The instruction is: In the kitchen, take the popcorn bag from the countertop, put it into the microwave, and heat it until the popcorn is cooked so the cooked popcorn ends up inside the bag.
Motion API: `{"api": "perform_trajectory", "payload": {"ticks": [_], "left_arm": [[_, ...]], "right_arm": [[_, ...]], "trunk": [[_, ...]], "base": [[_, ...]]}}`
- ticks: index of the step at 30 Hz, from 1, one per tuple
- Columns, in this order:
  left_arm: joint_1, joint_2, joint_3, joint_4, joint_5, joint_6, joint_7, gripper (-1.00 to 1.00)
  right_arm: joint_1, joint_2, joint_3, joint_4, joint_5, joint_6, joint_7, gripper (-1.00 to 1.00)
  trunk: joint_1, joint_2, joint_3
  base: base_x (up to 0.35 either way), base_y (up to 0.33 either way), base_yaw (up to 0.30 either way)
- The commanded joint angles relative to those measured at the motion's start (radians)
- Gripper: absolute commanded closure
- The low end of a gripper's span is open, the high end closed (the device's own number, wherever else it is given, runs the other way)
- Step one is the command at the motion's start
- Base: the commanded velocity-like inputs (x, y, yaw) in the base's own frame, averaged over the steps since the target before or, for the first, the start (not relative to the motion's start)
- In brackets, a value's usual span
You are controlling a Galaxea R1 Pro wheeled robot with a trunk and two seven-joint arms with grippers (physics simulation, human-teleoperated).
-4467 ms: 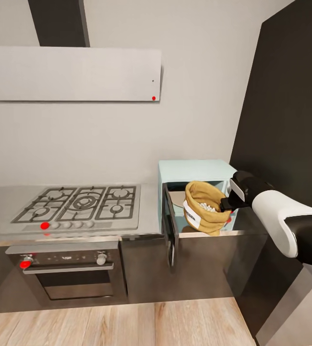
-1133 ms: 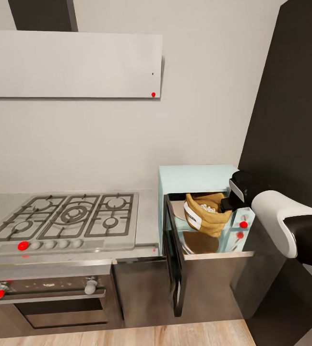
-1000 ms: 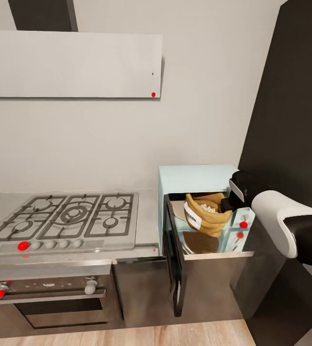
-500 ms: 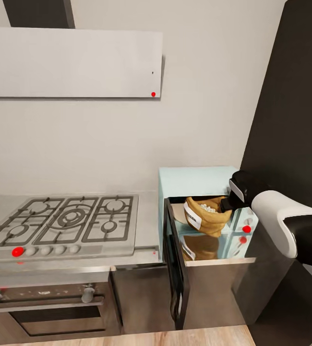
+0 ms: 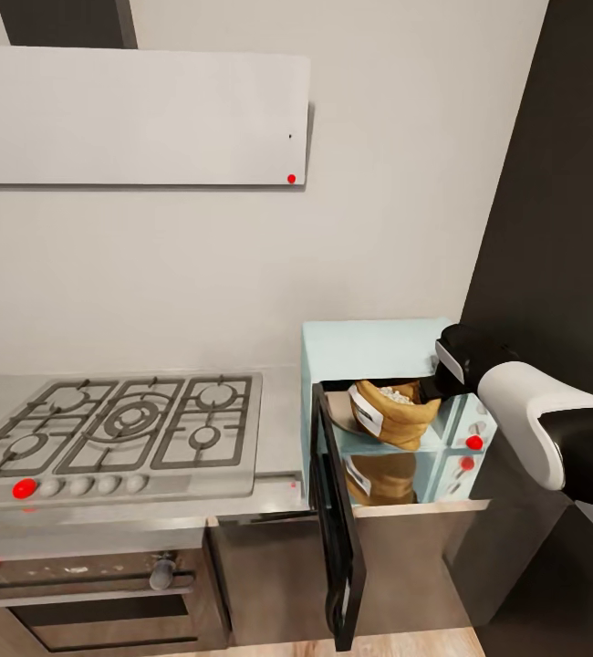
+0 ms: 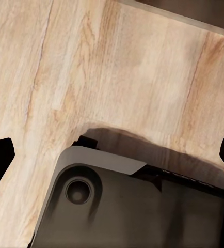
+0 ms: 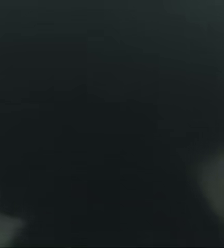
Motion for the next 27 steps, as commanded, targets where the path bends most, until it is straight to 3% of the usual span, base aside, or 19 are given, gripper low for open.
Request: {"api": "perform_trajectory", "payload": {"ticks": [1, 27], "left_arm": [[-0.001, 0.000, 0.002, 0.000, 0.002, -0.003, 0.000, -1.00], [-0.001, 0.000, 0.002, 0.000, 0.002, -0.003, 0.000, -1.00]], "right_arm": [[-0.001, 0.000, -0.014, -0.005, -0.003, 0.004, 0.008, 1.00], [-0.001, 0.000, -0.014, -0.005, -0.003, 0.004, 0.008, 1.00]], "trunk": [[0.000, -0.002, -0.001], [0.000, -0.002, -0.001]], "base": [[0.000, 0.000, 0.000], [-0.039, 0.000, 0.000]]}}
